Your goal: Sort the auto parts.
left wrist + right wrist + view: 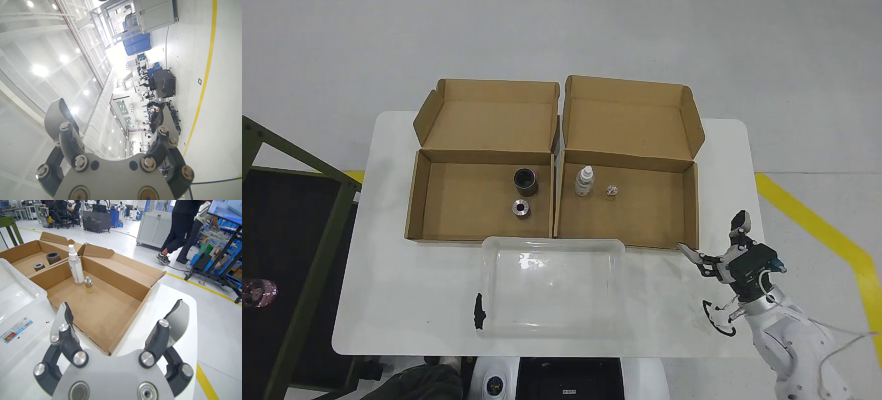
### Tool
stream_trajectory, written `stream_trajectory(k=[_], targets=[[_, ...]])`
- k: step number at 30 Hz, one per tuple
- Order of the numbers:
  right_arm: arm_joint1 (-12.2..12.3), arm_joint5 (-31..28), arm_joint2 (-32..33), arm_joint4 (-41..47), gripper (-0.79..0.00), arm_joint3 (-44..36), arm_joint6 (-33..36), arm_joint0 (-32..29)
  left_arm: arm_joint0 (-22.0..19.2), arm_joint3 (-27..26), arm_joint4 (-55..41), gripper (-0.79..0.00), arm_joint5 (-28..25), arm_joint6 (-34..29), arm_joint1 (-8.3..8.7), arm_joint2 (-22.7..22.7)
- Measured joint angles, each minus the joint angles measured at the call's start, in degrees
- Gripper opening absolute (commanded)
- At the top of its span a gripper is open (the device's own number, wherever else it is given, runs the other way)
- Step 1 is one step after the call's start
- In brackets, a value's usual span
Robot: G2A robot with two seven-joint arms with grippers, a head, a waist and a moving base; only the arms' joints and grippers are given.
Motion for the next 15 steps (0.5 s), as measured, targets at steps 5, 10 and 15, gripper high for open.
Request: stream_trajectory(k=[5,10,15], targets=[[0.0,1.0,-0.2,0.2,0.0,0.0,0.0,-0.1,0.0,0.0,0.0,-0.001,0.0,0.0,0.0,0.0],[0.0,1.0,-0.2,0.2,0.0,0.0,0.0,-0.1,0.0,0.0,0.0,0.0,0.0,0.0,0.0,0.0],[0.0,0.9,-0.2,0.2,0.0,0.0,0.0,-0.1,0.0,0.0,0.0,-0.001,0.0,0.0,0.0,0.0]])
